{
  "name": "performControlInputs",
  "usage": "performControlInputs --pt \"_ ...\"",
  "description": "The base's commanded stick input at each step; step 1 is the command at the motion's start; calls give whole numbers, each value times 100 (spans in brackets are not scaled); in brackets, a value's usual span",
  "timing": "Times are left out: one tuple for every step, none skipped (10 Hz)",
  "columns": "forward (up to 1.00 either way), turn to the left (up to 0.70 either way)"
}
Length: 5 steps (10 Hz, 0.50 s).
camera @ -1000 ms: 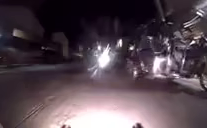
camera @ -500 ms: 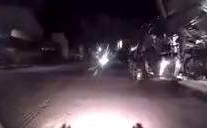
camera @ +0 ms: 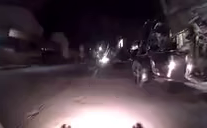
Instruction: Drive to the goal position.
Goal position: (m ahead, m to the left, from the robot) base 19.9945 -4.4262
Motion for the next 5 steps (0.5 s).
performControlInputs --pt "54 0" --pt "54 -1" --pt "54 -11" --pt "54 -13" --pt "54 -13"
